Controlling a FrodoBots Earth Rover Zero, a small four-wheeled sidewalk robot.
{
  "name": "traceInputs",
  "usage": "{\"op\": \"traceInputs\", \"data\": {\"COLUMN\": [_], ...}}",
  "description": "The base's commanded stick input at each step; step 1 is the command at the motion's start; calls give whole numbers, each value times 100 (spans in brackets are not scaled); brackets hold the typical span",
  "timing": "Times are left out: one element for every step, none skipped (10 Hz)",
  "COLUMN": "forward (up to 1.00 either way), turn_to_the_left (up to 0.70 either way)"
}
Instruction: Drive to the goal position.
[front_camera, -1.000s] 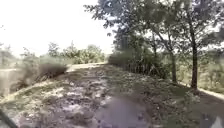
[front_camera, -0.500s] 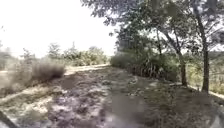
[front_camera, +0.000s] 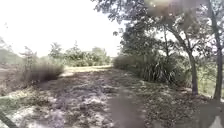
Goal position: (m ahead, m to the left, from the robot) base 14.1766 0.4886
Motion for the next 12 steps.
{"op": "traceInputs", "data": {"forward": [85, 85, 85, 85, 85, 85, 85, 85, 85, 85, 85, 85], "turn_to_the_left": [7, 0, 0, 0, 0, 0, 0, 0, 0, 0, 11, 32]}}
